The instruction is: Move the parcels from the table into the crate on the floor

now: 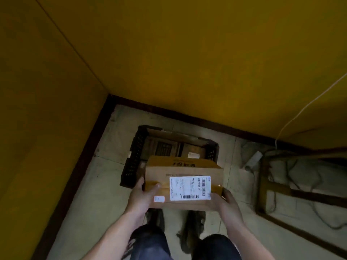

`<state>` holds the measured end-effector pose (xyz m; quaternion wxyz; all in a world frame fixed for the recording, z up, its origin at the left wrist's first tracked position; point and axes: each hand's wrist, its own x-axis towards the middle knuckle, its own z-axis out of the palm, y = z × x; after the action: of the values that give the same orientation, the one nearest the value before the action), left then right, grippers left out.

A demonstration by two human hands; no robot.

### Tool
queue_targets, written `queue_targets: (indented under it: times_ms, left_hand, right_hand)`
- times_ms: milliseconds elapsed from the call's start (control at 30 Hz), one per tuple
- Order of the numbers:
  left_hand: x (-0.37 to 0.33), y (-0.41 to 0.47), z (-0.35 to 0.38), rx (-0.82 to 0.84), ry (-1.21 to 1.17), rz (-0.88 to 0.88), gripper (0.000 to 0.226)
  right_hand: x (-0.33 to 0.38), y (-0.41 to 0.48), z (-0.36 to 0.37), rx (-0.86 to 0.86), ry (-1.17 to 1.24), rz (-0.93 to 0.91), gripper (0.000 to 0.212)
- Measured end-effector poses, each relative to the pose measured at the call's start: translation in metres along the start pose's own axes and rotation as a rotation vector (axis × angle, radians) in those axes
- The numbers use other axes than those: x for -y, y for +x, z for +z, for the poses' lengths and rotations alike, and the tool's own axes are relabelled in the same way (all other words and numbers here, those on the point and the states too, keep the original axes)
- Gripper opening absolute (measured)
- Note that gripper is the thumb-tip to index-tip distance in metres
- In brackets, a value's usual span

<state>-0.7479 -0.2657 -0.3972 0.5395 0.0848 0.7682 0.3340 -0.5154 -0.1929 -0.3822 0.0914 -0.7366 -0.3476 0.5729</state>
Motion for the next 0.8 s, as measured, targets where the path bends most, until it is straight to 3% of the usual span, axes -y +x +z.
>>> queue_targets:
  times_ms: [100, 267, 467, 667, 800]
  left_hand:
    - [0.020, 0.047, 0.005, 0.038, 0.054, -0.056, 0.047]
    - [0.068, 0.131, 0.029, 0.047, 0.125, -0.145, 0.055]
    - [0.127, 0.207, 0.063, 0.054, 0.183, -0.230, 0.056]
    - [0.158, 0.248, 0.085, 0.082, 0.292, -0.192, 0.055]
    - [0.168, 0.266, 0.093, 0.060, 0.383, -0.187, 0.053]
  right_hand:
    - [-0.020, 0.040, 0.026, 0.000, -0.022, 0.054, 0.011]
    - [-0.061, 0.117, 0.058, -0.011, -0.040, 0.091, 0.032]
    - [-0.117, 0.189, 0.078, -0.076, -0.154, 0.136, 0.015]
    - [-0.155, 0.221, 0.086, -0.054, -0.206, 0.161, 0.042]
    - [-0.166, 0.236, 0.091, -0.031, -0.258, 0.136, 0.038]
